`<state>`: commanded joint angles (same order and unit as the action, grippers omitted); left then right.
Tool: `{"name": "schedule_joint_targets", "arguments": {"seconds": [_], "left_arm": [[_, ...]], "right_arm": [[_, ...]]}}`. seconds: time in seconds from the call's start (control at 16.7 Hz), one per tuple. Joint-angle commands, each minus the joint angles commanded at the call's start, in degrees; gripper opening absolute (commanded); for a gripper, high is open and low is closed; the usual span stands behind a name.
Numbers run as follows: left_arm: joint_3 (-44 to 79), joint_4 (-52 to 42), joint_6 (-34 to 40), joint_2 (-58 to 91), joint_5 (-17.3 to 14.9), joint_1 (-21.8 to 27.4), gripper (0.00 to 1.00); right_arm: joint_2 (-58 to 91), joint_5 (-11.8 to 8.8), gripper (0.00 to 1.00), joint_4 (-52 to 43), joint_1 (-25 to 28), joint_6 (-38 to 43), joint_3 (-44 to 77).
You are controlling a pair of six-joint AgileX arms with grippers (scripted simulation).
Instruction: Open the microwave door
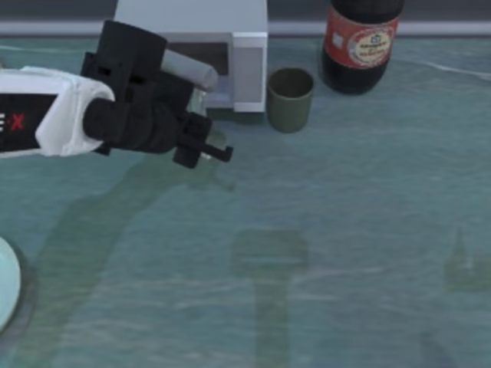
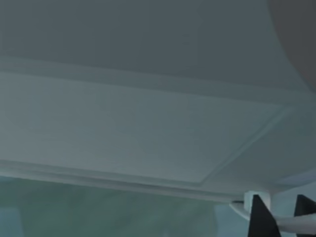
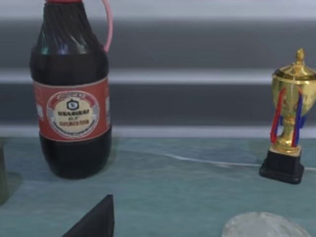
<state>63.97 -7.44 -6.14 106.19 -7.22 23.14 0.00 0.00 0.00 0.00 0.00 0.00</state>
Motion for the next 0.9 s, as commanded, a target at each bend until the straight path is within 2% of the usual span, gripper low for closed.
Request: {"name": "schedule_joint_targets", "arguments": {"seconds": [0.54,0.9], "left_arm": [[0.00,0.00,0.00,0.00,0.00,0.00,0.00],[-0.89,-0.26,-2.32,-0.77,-2.27,-0.87,0.00]], "right_arm": [[0.00,0.00,1.00,0.00,0.00,0.00,0.00],[0.00,0.00,1.00,0.00,0.00,0.00,0.00]]}}
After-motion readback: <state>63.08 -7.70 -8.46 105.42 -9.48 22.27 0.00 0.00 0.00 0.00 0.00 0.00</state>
